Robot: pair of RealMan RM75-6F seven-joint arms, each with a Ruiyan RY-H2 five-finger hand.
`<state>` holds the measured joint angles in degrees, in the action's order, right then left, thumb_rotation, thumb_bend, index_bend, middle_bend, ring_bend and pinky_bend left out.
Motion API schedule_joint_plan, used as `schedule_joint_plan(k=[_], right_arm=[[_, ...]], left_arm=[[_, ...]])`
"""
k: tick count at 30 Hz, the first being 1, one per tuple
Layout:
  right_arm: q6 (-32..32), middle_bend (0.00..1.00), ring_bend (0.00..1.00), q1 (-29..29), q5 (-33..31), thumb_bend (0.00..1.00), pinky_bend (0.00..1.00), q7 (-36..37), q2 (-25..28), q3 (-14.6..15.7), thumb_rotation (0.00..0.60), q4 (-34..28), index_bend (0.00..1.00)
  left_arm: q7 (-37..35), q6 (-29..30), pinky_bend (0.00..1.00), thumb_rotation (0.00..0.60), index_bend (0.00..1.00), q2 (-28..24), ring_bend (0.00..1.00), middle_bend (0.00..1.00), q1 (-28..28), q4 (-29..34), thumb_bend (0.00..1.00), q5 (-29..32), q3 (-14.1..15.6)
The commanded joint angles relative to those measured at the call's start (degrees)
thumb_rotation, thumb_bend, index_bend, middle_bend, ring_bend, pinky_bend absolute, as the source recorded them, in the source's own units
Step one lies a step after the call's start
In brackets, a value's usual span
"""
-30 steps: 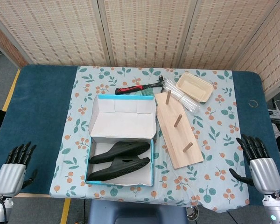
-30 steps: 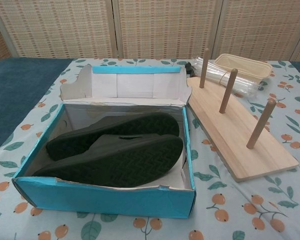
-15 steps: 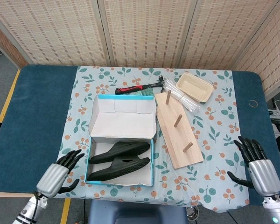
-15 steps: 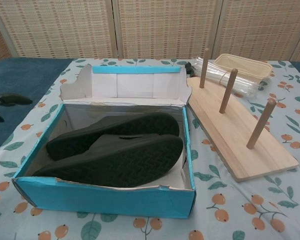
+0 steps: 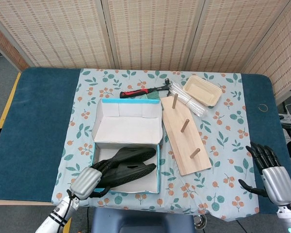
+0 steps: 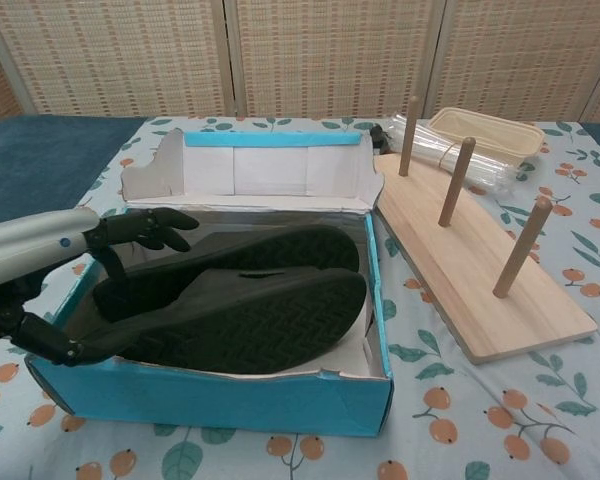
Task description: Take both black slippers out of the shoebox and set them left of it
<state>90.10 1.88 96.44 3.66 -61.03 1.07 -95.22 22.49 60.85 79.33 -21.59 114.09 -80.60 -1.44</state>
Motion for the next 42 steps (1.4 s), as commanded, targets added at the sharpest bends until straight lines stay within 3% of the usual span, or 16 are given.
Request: schedule_joint_plan(k=[1, 9, 19, 26, 32, 42], right_arm=[[-0.36, 0.0, 0.0, 0.09, -0.07, 0.13, 0.0, 0.12, 0.13, 0.1, 0.515, -0.14, 0.0], [-0.05, 0.0, 0.0, -0.09, 0.04, 0.13, 0.0, 0.37, 0.54, 0.12, 0.515, -0.48, 0.0], [0.14, 0.0, 0.0, -0.32, -0.41, 0.13, 0.0, 0.49, 0.79, -0.11, 0.516, -0.62, 0.0], [0.31, 0.0, 0.0, -0.44, -1.05, 0.13, 0.0, 1.04, 0.98, -0.48, 0.516, -0.5, 0.0], [0.18, 0.0, 0.0, -0.43, -1.24, 0.13, 0.0, 1.19, 1.05, -0.58, 0.516, -0.43, 0.0], [-0.41, 0.0, 0.0, -0.37, -1.62, 0.13, 0.0, 0.5, 0.83, -0.63, 0.516, -0.52, 0.0]], left_arm=[[2.13, 0.62, 0.34, 0.6, 0.06, 1.8, 0.13, 0.14, -0.68, 0.16, 0.38, 0.87, -0.21], [5.56, 1.31, 0.35, 0.6, 0.07, 3.99, 0.13, 0.14, -1.29, -0.94, 0.38, 3.61, 0.31], [9.57, 0.55, 0.47, 0.6, 0.14, 7.07, 0.17, 0.18, -3.4, -1.95, 0.38, 7.05, 0.41], [14.65, 1.33, 0.52, 0.6, 0.18, 9.6, 0.25, 0.2, -4.74, -3.74, 0.37, 8.95, 0.66], [17.74, 1.74, 0.57, 0.6, 0.23, 11.42, 0.36, 0.28, -5.73, -5.3, 0.38, 11.96, 0.31], [24.13, 1.72, 0.59, 0.6, 0.27, 9.87, 0.4, 0.31, -8.37, -2.64, 0.37, 19.26, 0.12]])
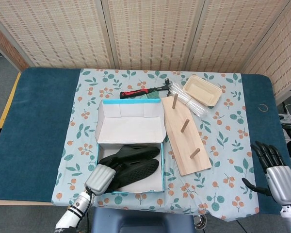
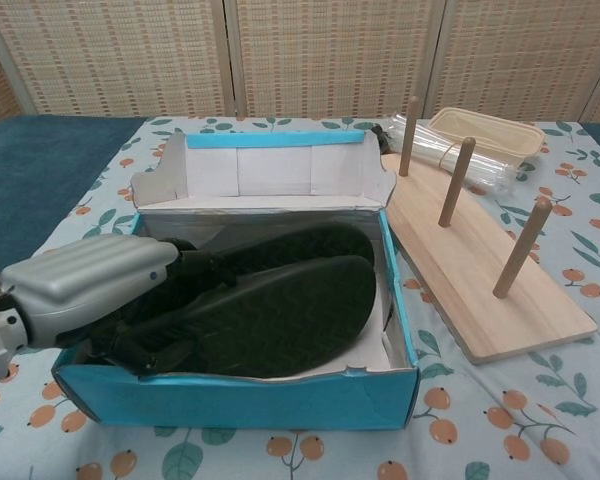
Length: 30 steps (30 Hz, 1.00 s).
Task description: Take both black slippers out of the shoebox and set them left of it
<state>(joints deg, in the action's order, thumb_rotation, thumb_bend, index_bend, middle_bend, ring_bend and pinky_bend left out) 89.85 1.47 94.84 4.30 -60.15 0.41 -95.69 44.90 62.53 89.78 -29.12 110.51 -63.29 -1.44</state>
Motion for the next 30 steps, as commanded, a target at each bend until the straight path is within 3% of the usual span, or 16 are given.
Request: schedule_joint_plan(k=[1, 7, 11, 14, 19, 24, 30], right_arm=[[-0.24, 0.0, 0.0, 0.08, 0.0, 0.13, 0.0, -0.26, -0.09, 0.04, 0.516, -0.11, 0.0], [-0.19, 0.0, 0.0, -0.01, -0.12, 0.13, 0.0, -0.47, -0.08, -0.02, 0.516, -0.23, 0.0], [-0.07, 0.0, 0.0, -0.07, -0.14, 0.13, 0.0, -0.45, -0.09, -0.07, 0.516, -0.21, 0.0], [-0.04, 0.0, 0.0, -0.1, -0.21, 0.13, 0.0, -0.48, -0.09, -0.12, 0.515, -0.16, 0.0], [0.18, 0.0, 0.0, -0.19, -0.39, 0.14, 0.0, -0.38, -0.1, -0.3, 0.516, -0.1, 0.0], [0.18, 0.0, 0.0, -0.22, -0.54, 0.13, 0.0, -0.31, -0.15, -0.4, 0.515, -0.04, 0.0], [-0.21, 0.0, 0.0, -0.12, -0.66, 0.13, 0.0, -0.46, -0.16, -0.38, 0.516, -0.1, 0.0]], left_arm=[[2.43, -0.02, 0.6, 0.6, 0.28, -0.72, 0.4, 0.31, -1.18, 1.33, 0.37, 3.11, 0.25], [3.63, 0.2, 0.6, 0.6, 0.39, -1.12, 0.44, 0.4, -2.65, 2.3, 0.36, 5.63, 0.56], [3.42, 0.26, 0.6, 0.6, 0.56, -1.31, 0.47, 0.53, -3.29, 2.61, 0.39, 6.08, 1.08], [3.22, 1.11, 0.61, 0.6, 0.72, -1.01, 0.5, 0.64, -3.44, 2.35, 0.49, 5.35, 1.47], [1.77, 3.48, 0.61, 0.6, 0.88, 0.02, 0.55, 0.78, -2.92, 1.41, 0.66, 2.7, 1.81], [-1.14, 5.02, 0.63, 0.6, 0.92, 0.2, 0.58, 0.82, -2.16, 0.2, 0.7, -1.47, 2.35], [-4.22, 9.2, 0.66, 0.6, 0.93, 0.87, 0.59, 0.82, -0.58, -2.66, 0.71, -11.18, 3.6]])
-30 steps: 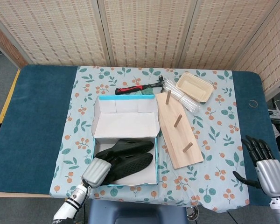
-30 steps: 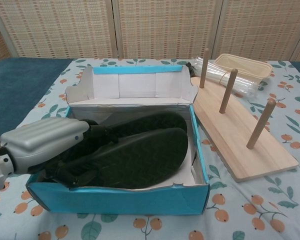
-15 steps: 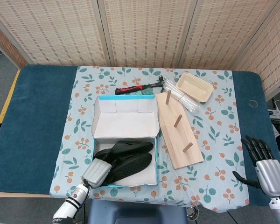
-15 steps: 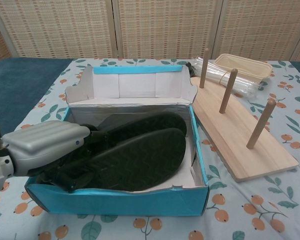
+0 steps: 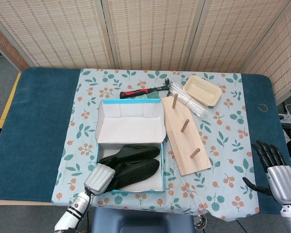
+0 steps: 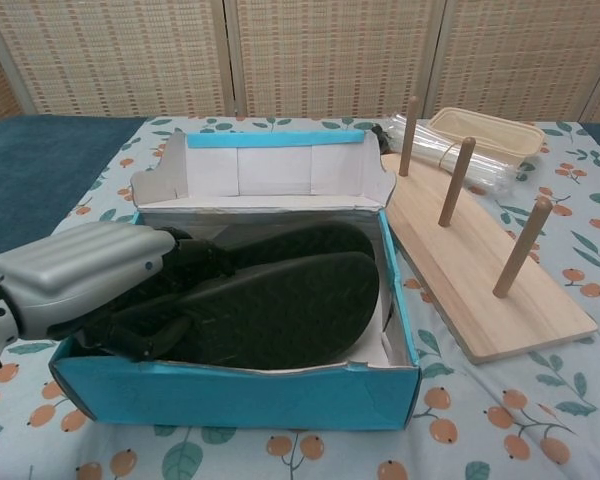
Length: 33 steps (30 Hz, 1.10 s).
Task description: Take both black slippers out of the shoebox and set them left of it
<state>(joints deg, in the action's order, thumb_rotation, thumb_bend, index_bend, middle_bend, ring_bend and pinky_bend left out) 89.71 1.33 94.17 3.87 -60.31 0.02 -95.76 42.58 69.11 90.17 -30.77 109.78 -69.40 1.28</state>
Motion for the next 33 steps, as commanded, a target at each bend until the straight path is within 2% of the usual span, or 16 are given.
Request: schedule_joint_plan(k=[1, 9, 16, 19, 21, 25, 29, 30, 33], right_arm=[[-0.12, 0.0, 0.0, 0.02, 0.01, 0.13, 0.0, -0.03, 0.01, 0.05, 0.515, 0.0, 0.0], [-0.3, 0.0, 0.0, 0.04, 0.14, 0.13, 0.0, 0.14, 0.17, 0.17, 0.516, -0.16, 0.0], [-0.28, 0.0, 0.0, 0.02, 0.23, 0.13, 0.0, -0.22, 0.11, 0.18, 0.515, -0.17, 0.0], [-0.19, 0.0, 0.0, -0.05, 0.31, 0.13, 0.0, -0.3, 0.16, 0.22, 0.515, -0.2, 0.0], [-0.12, 0.0, 0.0, -0.08, 0.34, 0.13, 0.0, -0.24, 0.22, 0.24, 0.515, -0.24, 0.0], [-0.17, 0.0, 0.0, -0.09, 0.2, 0.13, 0.0, -0.41, 0.19, 0.17, 0.515, -0.16, 0.0], [-0.33, 0.0, 0.0, -0.04, 0.11, 0.13, 0.0, -0.67, 0.1, 0.16, 0.514, -0.19, 0.0], [-0.84, 0.0, 0.0, 0.11, 0.14, 0.13, 0.0, -1.05, -0.03, 0.31, 0.516, -0.18, 0.0], [-1.13, 0.0, 0.0, 0.19, 0.04, 0.13, 0.0, -1.58, -0.12, 0.33, 0.515, -0.28, 0.0]], left_arm=[[-2.26, 3.45, 0.66, 0.6, 0.93, 0.59, 0.59, 0.82, 1.42, -2.58, 0.71, -6.7, 1.11], [-3.76, 8.03, 0.68, 0.6, 0.93, 0.64, 0.59, 0.82, 2.91, -5.21, 0.71, -15.57, 1.1], [-5.58, 11.22, 0.69, 0.6, 0.93, -2.35, 0.6, 0.82, 3.84, -2.6, 0.71, -19.4, -1.35], [-5.95, 13.57, 0.69, 0.6, 0.93, -4.25, 0.6, 0.82, 4.45, -2.47, 0.71, -20.79, -3.3], [-6.72, 15.01, 0.69, 0.6, 0.92, -5.76, 0.6, 0.82, 4.89, -2.62, 0.71, -20.99, -4.75], [-12.9, 17.18, 0.7, 0.6, 0.92, -9.48, 0.6, 0.81, 6.03, -2.27, 0.71, -18.6, -8.31], [-15.56, 17.64, 0.7, 0.6, 0.92, -11.05, 0.6, 0.81, 6.38, -2.54, 0.71, -17.29, -9.85], [-17.95, 19.32, 0.7, 0.6, 0.92, -12.77, 0.6, 0.81, 7.22, -5.89, 0.71, -13.96, -12.96], [-20.19, 19.79, 0.7, 0.6, 0.92, -13.18, 0.6, 0.81, 7.32, -14.23, 0.71, -12.41, -14.87]])
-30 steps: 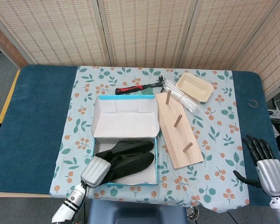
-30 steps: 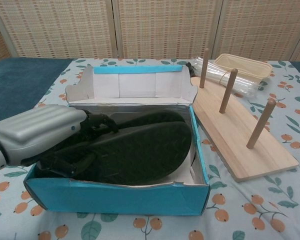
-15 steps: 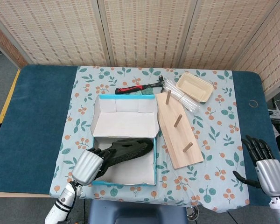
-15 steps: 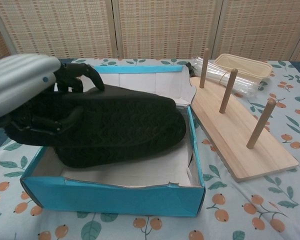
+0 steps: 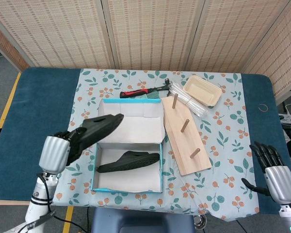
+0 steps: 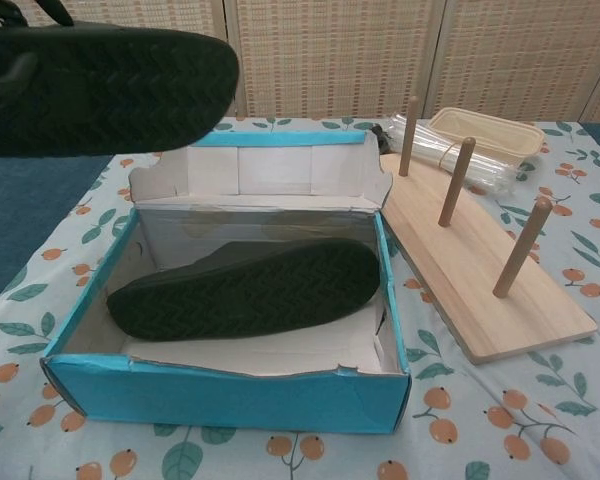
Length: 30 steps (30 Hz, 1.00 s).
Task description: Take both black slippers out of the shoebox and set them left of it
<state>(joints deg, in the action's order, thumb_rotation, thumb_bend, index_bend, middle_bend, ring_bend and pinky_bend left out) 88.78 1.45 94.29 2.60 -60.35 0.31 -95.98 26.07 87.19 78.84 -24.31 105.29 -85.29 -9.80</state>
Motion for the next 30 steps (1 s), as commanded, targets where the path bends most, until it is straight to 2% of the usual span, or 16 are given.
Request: schedule_joint_plan(k=[1, 7, 14, 19, 25, 27, 29, 30], right_arm=[[-0.25, 0.0, 0.0, 0.09, -0.1, 0.13, 0.0, -0.52, -0.14, 0.04, 0.515, -0.1, 0.0], [-0.02, 0.0, 0.0, -0.07, 0.26, 0.14, 0.0, -1.39, -0.14, 0.22, 0.515, -0.49, 0.0], [-0.39, 0.0, 0.0, -0.09, 0.79, 0.14, 0.0, -2.31, -0.13, 0.71, 0.514, -0.94, 0.0], [-0.8, 0.0, 0.0, 0.01, 0.89, 0.14, 0.0, -3.17, -0.29, 0.85, 0.515, -1.25, 0.0], [-1.19, 0.0, 0.0, 0.1, 0.89, 0.14, 0.0, -2.93, 0.04, 1.07, 0.516, -1.41, 0.0], [-1.1, 0.0, 0.0, 0.02, 0.76, 0.14, 0.0, -2.72, 0.18, 1.05, 0.515, -1.44, 0.0], [-0.83, 0.0, 0.0, -0.13, 0.69, 0.14, 0.0, -2.53, 0.34, 1.02, 0.515, -1.55, 0.0], [-0.7, 0.0, 0.0, -0.18, 0.67, 0.14, 0.0, -2.53, 0.36, 0.98, 0.514, -1.56, 0.0]], left_arm=[[-4.33, 2.06, 0.7, 0.6, 0.92, -1.28, 0.6, 0.81, 0.84, -13.8, 0.71, 4.06, -4.46], [-8.02, 1.46, 0.7, 0.6, 0.92, 4.81, 0.6, 0.8, 0.15, -36.73, 0.71, 9.61, -7.65], [-11.28, -2.77, 0.7, 0.6, 0.9, 14.97, 0.6, 0.8, -1.01, -62.9, 0.68, 12.05, -6.26], [-15.72, -6.75, 0.69, 0.6, 0.89, 21.98, 0.6, 0.78, -1.26, -75.12, 0.66, 10.82, -3.23], [-19.29, -9.25, 0.7, 0.6, 0.86, 28.51, 0.6, 0.77, -1.7, -84.86, 0.66, 10.16, -2.02], [-20.41, -9.99, 0.7, 0.6, 0.8, 29.85, 0.6, 0.76, -1.72, -86.61, 0.63, 10.23, -1.98], [-23.31, -11.19, 0.69, 0.6, 0.64, 30.76, 0.6, 0.74, -1.46, -86.95, 0.53, 10.37, -2.0], [-25.22, -11.47, 0.68, 0.6, 0.51, 30.89, 0.59, 0.71, -1.27, -86.54, 0.47, 10.32, -1.96]])
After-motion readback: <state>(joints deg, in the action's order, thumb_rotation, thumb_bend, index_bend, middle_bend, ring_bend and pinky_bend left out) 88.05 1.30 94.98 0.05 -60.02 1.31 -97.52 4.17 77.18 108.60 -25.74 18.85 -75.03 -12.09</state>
